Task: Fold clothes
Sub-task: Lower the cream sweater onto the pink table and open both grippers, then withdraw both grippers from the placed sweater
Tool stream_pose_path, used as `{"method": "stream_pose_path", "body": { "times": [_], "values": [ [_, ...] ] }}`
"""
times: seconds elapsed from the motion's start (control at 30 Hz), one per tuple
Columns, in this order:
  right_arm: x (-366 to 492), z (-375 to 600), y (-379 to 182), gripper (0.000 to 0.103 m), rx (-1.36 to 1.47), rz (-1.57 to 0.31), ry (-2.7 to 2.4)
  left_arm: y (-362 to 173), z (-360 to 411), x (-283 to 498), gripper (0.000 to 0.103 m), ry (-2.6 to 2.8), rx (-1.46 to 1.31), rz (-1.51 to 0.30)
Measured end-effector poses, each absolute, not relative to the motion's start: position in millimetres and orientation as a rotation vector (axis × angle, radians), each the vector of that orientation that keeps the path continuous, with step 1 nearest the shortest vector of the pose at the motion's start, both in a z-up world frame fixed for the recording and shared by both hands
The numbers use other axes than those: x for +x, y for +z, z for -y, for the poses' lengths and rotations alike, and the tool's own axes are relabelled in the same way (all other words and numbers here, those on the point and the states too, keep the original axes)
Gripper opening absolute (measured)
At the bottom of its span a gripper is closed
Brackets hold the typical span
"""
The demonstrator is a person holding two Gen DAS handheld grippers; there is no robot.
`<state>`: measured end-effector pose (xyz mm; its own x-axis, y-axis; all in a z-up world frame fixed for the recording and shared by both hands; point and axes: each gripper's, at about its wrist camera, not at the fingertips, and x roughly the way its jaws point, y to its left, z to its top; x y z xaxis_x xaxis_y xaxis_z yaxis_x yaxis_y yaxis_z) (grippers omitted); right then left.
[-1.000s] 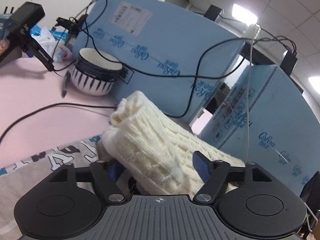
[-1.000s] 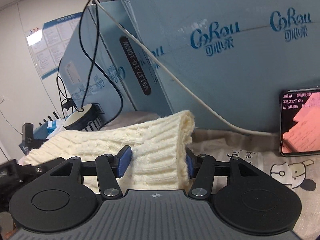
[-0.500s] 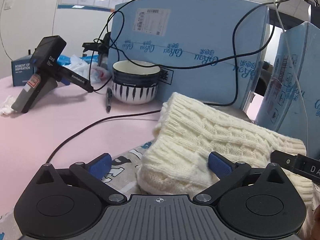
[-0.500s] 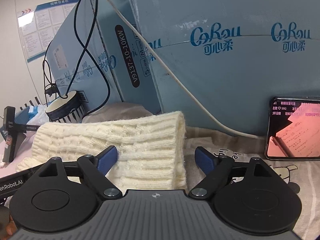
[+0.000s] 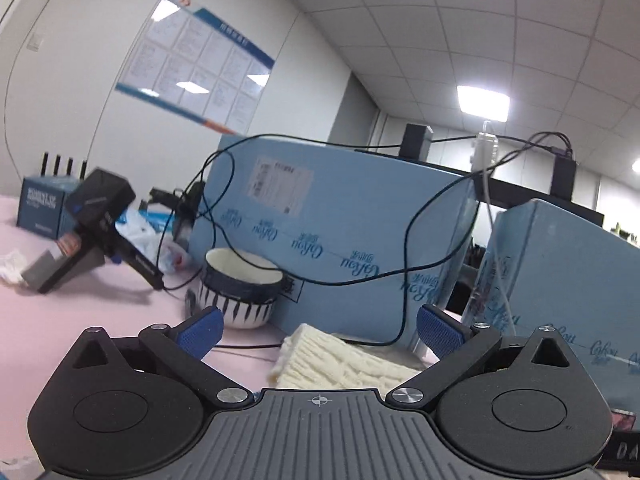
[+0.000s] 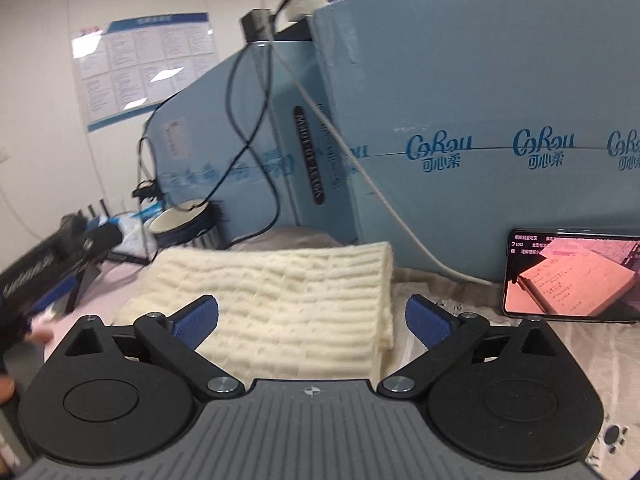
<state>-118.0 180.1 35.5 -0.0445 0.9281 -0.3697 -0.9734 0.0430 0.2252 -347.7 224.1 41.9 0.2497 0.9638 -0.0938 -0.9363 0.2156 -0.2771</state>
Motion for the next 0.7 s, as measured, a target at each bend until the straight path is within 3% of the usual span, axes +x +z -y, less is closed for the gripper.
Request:
{"method": "stream_pose_path", "body": {
  "times": [0.2,0.7],
  "values": [
    [-119.0,-139.6,34.4,0.103,-0.076,-0.435,1.502,46.1,-170.9,-344.8,0.103,1.402,-0.297,0.054],
    [-129.6,-81.7,16.3,0.103,0.004,-0.05,1.552,23.0,-92.7,-302.4,0.103,1.621,-0.015,0.007]
  ]
}}
